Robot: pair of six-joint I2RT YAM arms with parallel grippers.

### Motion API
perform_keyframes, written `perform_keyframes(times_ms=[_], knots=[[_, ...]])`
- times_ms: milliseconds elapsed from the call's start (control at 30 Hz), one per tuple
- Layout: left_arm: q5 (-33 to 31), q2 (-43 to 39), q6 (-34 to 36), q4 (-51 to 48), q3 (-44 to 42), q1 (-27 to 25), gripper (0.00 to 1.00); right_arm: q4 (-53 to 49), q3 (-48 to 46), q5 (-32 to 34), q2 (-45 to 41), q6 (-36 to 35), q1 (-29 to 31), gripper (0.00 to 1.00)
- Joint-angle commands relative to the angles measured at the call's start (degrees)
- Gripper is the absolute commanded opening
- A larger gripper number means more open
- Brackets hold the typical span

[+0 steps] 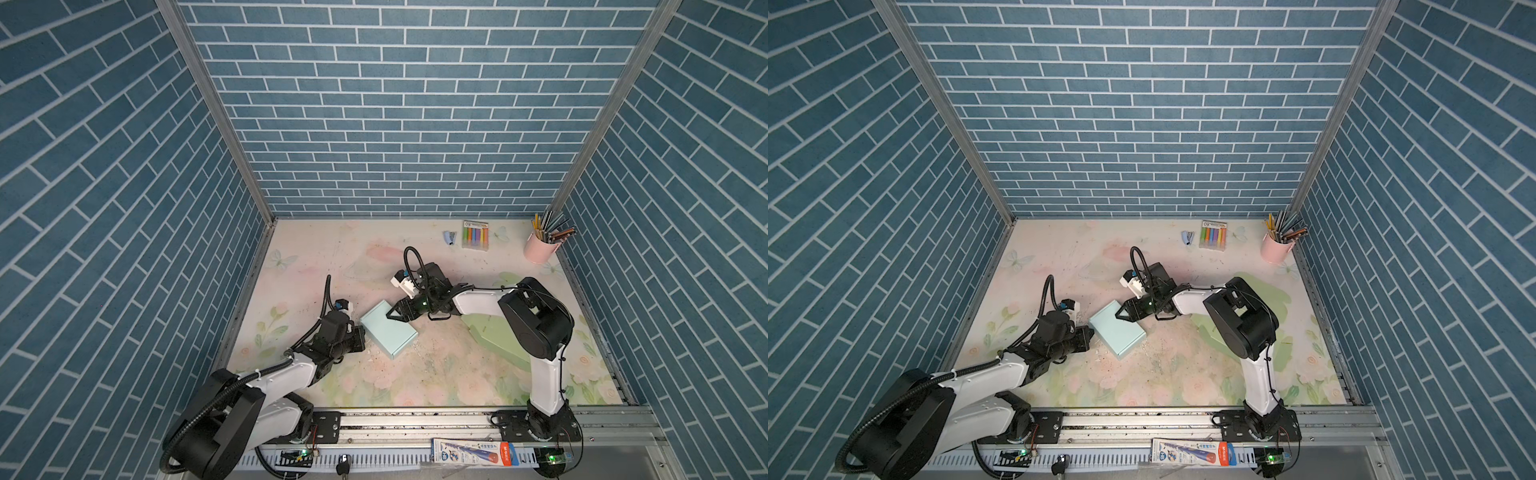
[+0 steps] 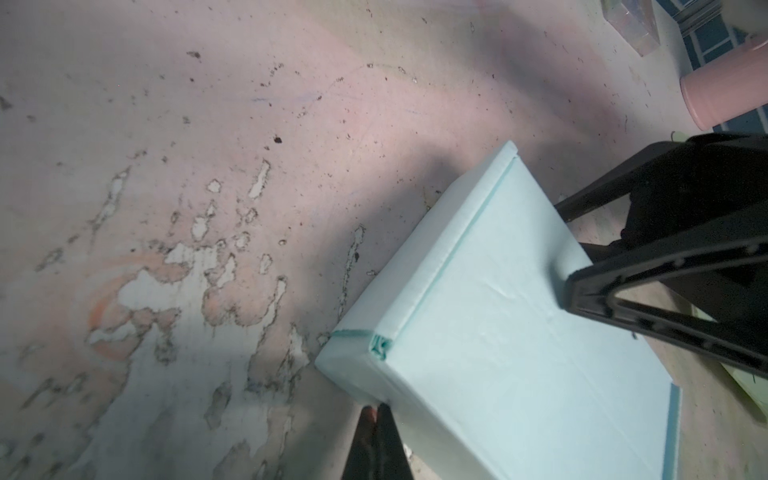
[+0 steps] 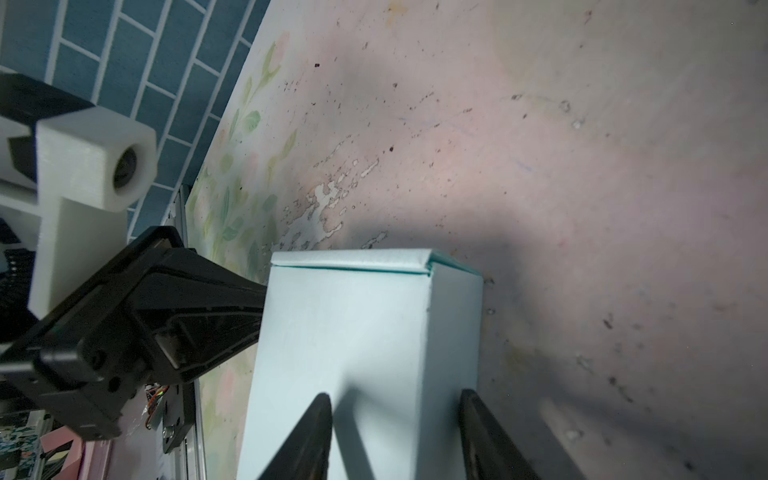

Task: Fold the paper box

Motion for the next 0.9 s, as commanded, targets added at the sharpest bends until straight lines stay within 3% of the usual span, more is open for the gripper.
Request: perform_keyframes(times_ms=[0, 300, 533, 767, 867], knots=[[1.8, 1.7, -0.4, 5.2, 0.7, 0.1, 0.0, 0.6, 1.5, -4.3, 1.7, -0.4, 1.8, 0.46], [2.4, 5.9, -0.2, 9.6, 1.5, 0.0, 0.0, -0.7, 3.6, -4.9, 3.8, -0.8, 4.0, 0.41], [1.0, 4.7, 0.4, 8.5, 1.0, -1.3, 0.0, -0.9, 4.9, -3.6, 4.2, -0.5, 5.1, 0.43], [0.4, 2.7, -0.1, 8.2, -2.3, -1.5, 0.0, -2.2, 5.5, -0.3, 2.5, -0.5, 1.5, 0.57], [0.0, 1.1, -0.8, 8.1, -4.1, -2.6, 0.0, -1.5, 4.2, 1.2, -0.2, 0.1, -0.9, 0.73]])
